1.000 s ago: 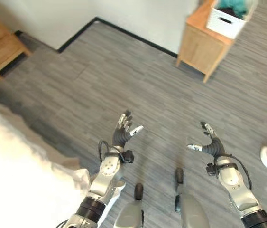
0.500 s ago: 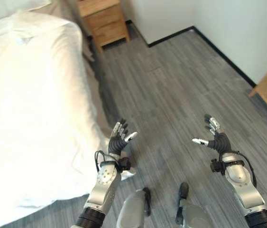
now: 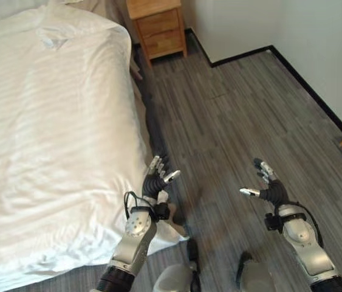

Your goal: Making the bed.

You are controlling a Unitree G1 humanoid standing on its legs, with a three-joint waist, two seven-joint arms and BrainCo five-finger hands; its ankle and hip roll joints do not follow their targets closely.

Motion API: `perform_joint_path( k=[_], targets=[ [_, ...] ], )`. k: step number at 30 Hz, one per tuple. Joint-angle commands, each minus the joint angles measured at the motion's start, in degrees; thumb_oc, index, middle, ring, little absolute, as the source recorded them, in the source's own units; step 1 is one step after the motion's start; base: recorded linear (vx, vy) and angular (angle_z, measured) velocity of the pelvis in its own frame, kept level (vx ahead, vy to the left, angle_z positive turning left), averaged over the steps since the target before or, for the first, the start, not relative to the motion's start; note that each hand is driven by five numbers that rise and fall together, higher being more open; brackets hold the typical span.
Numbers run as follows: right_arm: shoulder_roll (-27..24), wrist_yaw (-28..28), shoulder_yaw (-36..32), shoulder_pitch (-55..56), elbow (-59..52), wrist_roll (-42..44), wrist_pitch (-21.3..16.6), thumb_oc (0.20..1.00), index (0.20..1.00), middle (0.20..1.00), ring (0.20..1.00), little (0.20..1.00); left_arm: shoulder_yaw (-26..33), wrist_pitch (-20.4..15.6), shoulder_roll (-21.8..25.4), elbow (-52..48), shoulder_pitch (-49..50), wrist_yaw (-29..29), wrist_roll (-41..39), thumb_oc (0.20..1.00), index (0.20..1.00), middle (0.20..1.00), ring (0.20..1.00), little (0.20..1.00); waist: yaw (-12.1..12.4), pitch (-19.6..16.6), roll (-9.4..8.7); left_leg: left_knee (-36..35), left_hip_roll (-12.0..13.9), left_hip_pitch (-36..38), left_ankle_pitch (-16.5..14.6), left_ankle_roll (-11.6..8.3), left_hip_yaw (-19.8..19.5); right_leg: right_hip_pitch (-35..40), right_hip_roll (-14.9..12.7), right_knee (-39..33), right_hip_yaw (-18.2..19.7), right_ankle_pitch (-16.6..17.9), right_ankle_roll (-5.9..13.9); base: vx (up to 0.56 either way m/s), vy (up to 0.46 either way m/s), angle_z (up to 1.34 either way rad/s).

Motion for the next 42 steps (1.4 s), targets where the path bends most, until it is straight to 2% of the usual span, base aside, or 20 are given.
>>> perform_joint_path(
  k=[1, 3, 4, 5, 6, 8, 9, 13, 23, 31, 41, 42],
  targets=[
    [0.5, -0.5, -1.8, -1.2, -2.5, -0.7, -3.0, 1.0, 1.0, 1.0, 1.0, 1.0, -0.6, -2.0, 1.0, -2.4, -0.8, 0.0, 1.4, 1.0, 1.0, 1.0, 1.0, 1.0, 0.0, -1.3, -0.71, -0.1, 1.6, -1.5, -1.3, -6.02, -3.9, 5.2, 4.6, -10.3, 2.4, -1.3, 0.25, 0.22, -0.179, 0.76],
    [0.7, -1.4, -2.7, -0.2, -1.5, -0.1, -3.1, 1.0, 1.0, 1.0, 1.0, 1.0, -1.5, -1.9, 0.6, -1.4, -1.4, -0.5, 1.2, 1.0, 1.0, 1.0, 1.0, 1.0, -1.9, -1.3, -1.36, -0.1, 0.3, -0.8, -2.0, -6.28, -8.1, 4.5, 7.6, -19.6, 10.1, -0.2, 0.0, 0.23, -0.203, 1.19],
    [0.6, -1.5, -3.2, 0.4, -1.3, 0.2, -3.1, 1.0, 1.0, 1.0, 1.0, 1.0, -1.9, -2.0, 0.5, -1.0, -1.8, -0.8, 1.1, 1.0, 1.0, 1.0, 1.0, 1.0, -2.7, -1.4, -1.63, -0.1, -0.2, -0.7, -2.3, -6.4, -9.8, 3.9, 8.2, -22.4, 13.7, 1.4, 0.59, 0.19, -0.184, 1.35],
    [0.4, -1.5, -3.0, 0.5, -0.9, 0.2, -3.1, 1.0, 1.0, 1.0, 1.0, 1.0, -2.2, -2.0, 0.5, -0.6, -2.1, -0.9, 1.2, 1.0, 1.0, 1.0, 1.0, 1.0, -3.1, -1.5, -1.84, -0.1, -0.4, -0.5, -2.8, -6.51, -10.7, 3.6, 8.1, -24.4, 15.5, 2.6, 0.76, 0.19, -0.244, 1.38],
    [0.3, -1.3, -3.0, 1.0, -0.5, -0.2, -3.0, 1.0, 1.0, 1.0, 1.0, 1.0, -2.0, -1.9, 0.6, -0.3, -2.1, -1.0, 1.7, 1.0, 1.0, 1.0, 1.0, 1.0, -3.1, -1.9, -2.06, -0.1, -0.2, 0.2, -3.5, -6.73, -11.8, 3.7, 6.7, -26.4, 14.5, 4.7, 1.43, 0.14, -0.184, 1.12],
    [0.3, -1.3, -3.0, 1.0, -0.5, -0.2, -3.1, 1.0, 1.0, 1.0, 1.0, 1.0, -2.0, -1.9, 0.7, -0.4, -2.0, -1.1, 1.7, 1.0, 1.0, 1.0, 1.0, 1.0, -3.3, -1.8, -2.04, -0.1, -0.3, 0.3, -3.5, -6.72, -12.0, 4.0, 6.6, -26.6, 14.3, 4.8, 1.44, 0.08, -0.102, 1.02],
    [0.3, -0.8, -2.4, 1.0, 0.4, -1.1, -2.6, 1.0, 1.0, 1.0, 1.0, 1.0, -1.7, -1.8, 0.6, -0.1, -1.2, -1.5, 1.8, 1.0, 1.0, 1.0, 1.0, 1.0, -2.7, -2.5, -2.54, -0.1, -0.2, 1.1, -4.2, -6.82, -11.8, 5.7, 5.0, -29.3, 12.8, 6.1, 1.27, 0.07, -0.079, 0.61],
    [0.3, 0.7, -1.6, 0.9, 1.2, -1.4, -2.1, 1.0, 1.0, 1.0, 1.0, 1.0, -0.7, -1.4, 0.6, -0.7, 1.4, -2.5, 1.3, 1.0, 1.0, 1.0, 1.0, 1.0, -1.7, -4.3, -2.69, -0.1, 0.3, 1.9, -4.7, -7.17, -11.2, 9.3, 4.3, -33.5, 10.9, 7.3, 1.16, 0.14, -0.084, 0.11],
    [0.6, -0.8, 0.1, 0.1, 0.7, -4.2, -0.5, 1.0, 1.0, 1.0, 1.0, 1.0, 0.0, -0.3, 0.1, -1.2, 3.0, -1.2, 1.1, 1.0, 1.0, 1.0, 1.0, 1.0, -1.2, -7.1, -2.42, -0.1, 2.8, 3.5, -4.6, -8.59, -11.6, 14.4, 5.2, -35.6, 8.4, 5.3, -0.35, 0.07, -0.056, -0.01],
    [0.5, -2.5, -0.6, -2.1, -2.5, -4.3, 0.4, 1.0, 1.0, 1.0, 1.0, 1.0, 4.7, 0.3, 0.1, -4.1, 6.1, 1.4, 0.0, 1.0, 1.0, 1.0, 1.0, 1.0, -1.3, -8.1, -2.39, -0.1, 3.6, 4.4, -4.5, -8.81, -10.8, 15.5, 5.9, -35.5, 9.1, 4.5, -1.26, 0.0, -0.026, -0.05],
    [1.0, -1.2, -2.3, -1.8, -6.5, -0.7, -0.9, 1.0, 1.0, 1.0, 1.0, 1.0, 5.7, 0.1, 0.9, -7.5, 7.8, -0.3, -0.8, 1.0, 1.0, 1.0, 1.0, 1.0, -1.2, -9.0, -2.32, -0.1, 3.4, 4.4, -4.4, -8.71, -10.9, 16.2, 5.6, -35.1, 8.9, 4.1, -1.62, 0.0, -0.001, 0.0],
    [-0.2, -6.5, 0.2, -10.4, 30.2, -2.1, 1.5, 1.0, 1.0, 1.0, 1.0, 1.0, 8.6, 1.7, -0.4, 14.9, 7.7, 2.4, 8.1, 1.0, 1.0, 1.0, 1.0, 1.0, 1.7, -6.3, -1.27, 6.7, 7.9, 0.4, -5.6, -11.57, -1.2, 15.7, 1.7, -33.8, -5.4, 1.9, -1.63, 0.0, 0.0, 0.0]
  ],
)
